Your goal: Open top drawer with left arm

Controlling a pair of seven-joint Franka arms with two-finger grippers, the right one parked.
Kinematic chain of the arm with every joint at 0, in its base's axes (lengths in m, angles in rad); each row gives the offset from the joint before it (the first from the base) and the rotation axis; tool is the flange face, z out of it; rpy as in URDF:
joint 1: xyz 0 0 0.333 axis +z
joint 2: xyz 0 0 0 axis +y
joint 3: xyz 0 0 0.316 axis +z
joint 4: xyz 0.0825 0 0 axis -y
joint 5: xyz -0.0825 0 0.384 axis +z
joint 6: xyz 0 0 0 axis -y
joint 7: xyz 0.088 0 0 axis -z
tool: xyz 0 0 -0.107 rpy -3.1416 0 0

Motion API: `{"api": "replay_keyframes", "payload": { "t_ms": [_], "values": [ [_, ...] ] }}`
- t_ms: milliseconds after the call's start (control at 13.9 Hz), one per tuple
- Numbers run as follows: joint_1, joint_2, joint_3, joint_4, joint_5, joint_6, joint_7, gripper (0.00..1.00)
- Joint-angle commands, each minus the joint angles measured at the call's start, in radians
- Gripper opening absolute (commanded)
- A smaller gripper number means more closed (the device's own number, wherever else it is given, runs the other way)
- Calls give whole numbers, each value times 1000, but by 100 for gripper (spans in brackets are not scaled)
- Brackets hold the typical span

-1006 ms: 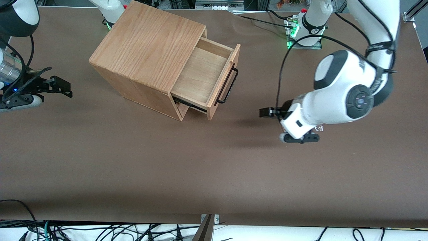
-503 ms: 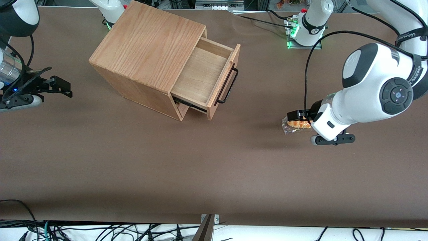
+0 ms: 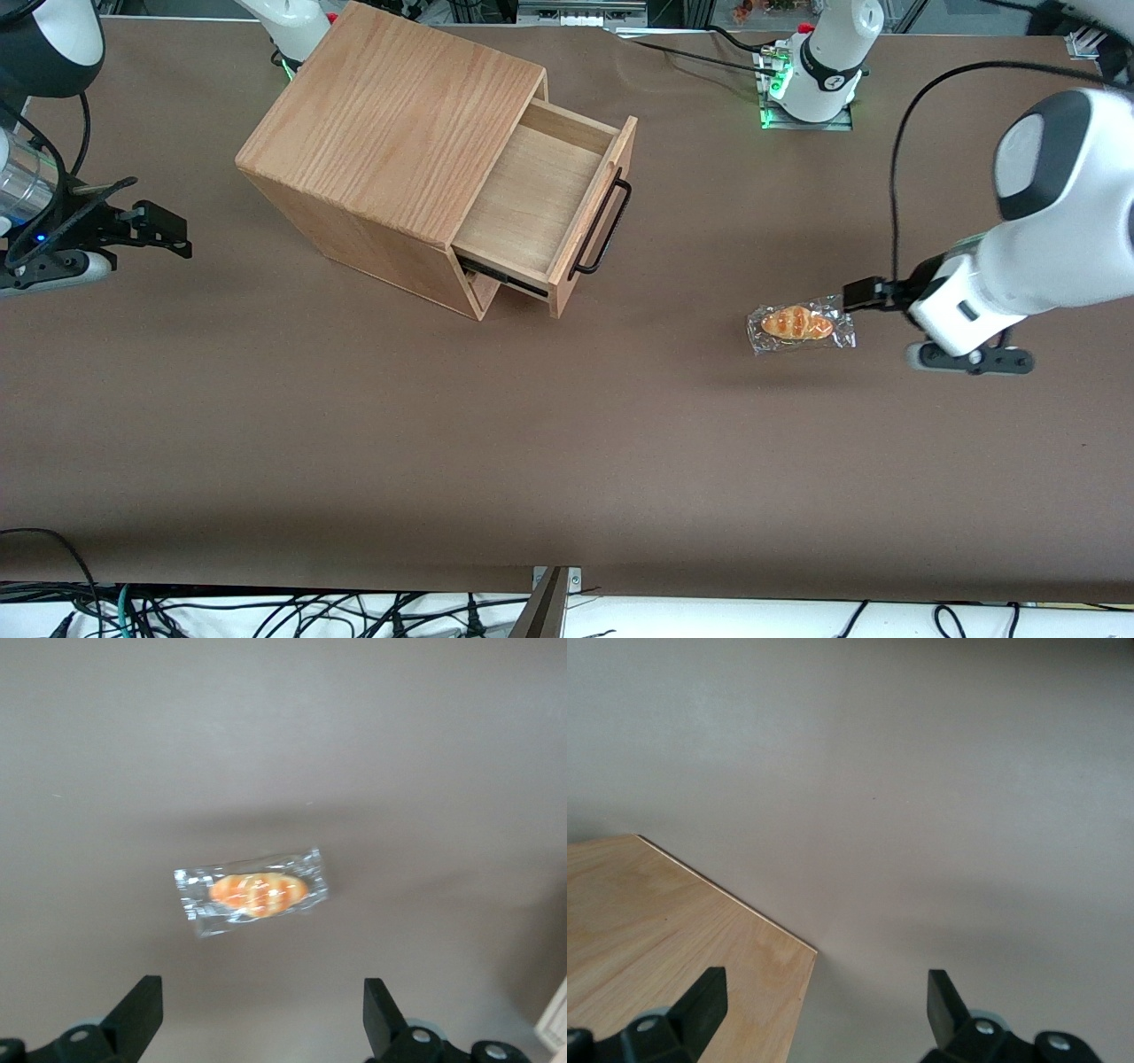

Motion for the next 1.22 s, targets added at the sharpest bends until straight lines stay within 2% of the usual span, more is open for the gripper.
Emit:
{"api": "replay_keyframes", "payload": {
  "t_ms": [0, 216, 503, 790, 1006, 1150],
  "values": [
    [-2, -161, 75, -176, 23, 49, 164, 100],
    [8, -288, 101, -270, 24, 49, 199, 100],
    [10, -365, 93, -276, 24, -8, 192, 100],
    [16, -367, 93, -250, 26, 0, 200, 100],
    [13, -359, 87, -229, 83, 29, 199, 100],
    [15, -359, 89, -229, 83, 29, 193, 100]
  ]
}}
